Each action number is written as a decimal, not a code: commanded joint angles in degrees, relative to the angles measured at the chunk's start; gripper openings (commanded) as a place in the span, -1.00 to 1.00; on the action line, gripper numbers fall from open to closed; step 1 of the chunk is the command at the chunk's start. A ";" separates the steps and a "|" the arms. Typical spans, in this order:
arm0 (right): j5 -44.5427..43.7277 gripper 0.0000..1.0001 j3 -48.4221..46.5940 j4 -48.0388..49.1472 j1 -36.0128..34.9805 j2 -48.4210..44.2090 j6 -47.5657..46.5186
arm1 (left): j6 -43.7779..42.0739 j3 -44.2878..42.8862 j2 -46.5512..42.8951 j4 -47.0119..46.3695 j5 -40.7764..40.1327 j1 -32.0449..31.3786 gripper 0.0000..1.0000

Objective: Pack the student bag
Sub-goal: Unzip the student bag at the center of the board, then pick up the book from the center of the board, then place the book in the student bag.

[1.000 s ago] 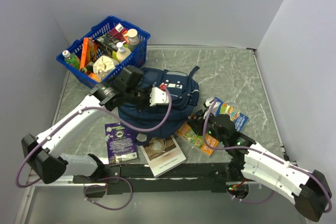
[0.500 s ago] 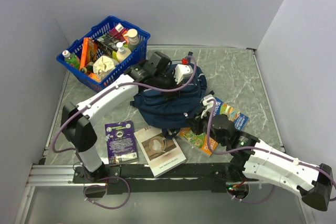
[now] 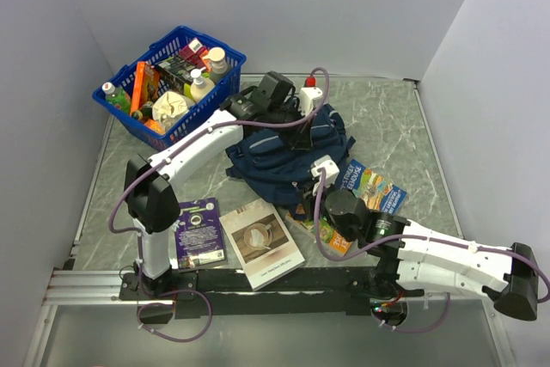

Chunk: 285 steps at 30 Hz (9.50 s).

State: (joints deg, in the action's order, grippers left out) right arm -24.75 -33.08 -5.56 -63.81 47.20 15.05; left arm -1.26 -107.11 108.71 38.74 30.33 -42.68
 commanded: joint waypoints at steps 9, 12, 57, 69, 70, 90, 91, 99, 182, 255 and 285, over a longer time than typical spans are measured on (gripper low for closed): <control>3.39 -1.00 -1.63 13.29 -2.11 7.72 -5.11 | 14.17 -11.26 -1.66 -16.60 1.31 0.93 -0.98; 5.32 -1.00 -4.62 16.02 -2.37 13.52 -7.66 | 17.25 -18.12 1.76 -15.80 1.67 0.93 -0.98; 19.22 -0.70 -19.30 27.18 -4.48 40.51 -13.47 | 30.52 -11.37 0.89 -26.88 -1.41 3.12 -0.99; 14.21 0.57 -8.15 18.06 -3.95 15.87 -4.25 | 22.81 -11.37 -0.07 -23.89 1.58 7.07 -0.98; 14.47 0.57 -5.36 16.83 -3.60 12.95 -2.85 | 21.92 -10.76 -1.03 -23.45 1.84 7.43 -0.99; 26.86 0.45 24.28 -4.29 -3.42 -24.71 36.80 | 8.47 10.24 -8.42 -24.76 2.90 10.86 -0.98; 27.04 0.43 24.47 -3.76 -3.34 -24.18 37.07 | 8.72 11.21 -8.77 -25.38 2.81 10.95 -0.99; 35.80 0.19 23.85 0.90 0.87 -15.39 36.10 | 7.85 12.89 -10.18 -25.56 2.90 11.04 -0.98; 37.32 -1.00 -27.82 -47.86 34.98 -15.47 10.27 | -0.33 20.10 -8.42 -33.73 1.23 18.59 -0.98; 13.14 0.57 -2.44 12.94 32.87 13.74 20.55 | 11.80 11.40 -14.66 -24.77 20.56 9.63 -0.98; 24.31 -0.91 7.49 -0.75 25.05 -5.61 22.56 | 8.55 12.19 -14.84 -23.01 18.37 10.42 -0.98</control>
State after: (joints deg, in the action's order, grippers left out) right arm -0.78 -29.65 3.33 -37.50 48.88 36.56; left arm 8.36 -93.84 97.97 21.96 46.24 -32.01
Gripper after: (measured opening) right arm 0.059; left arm 0.034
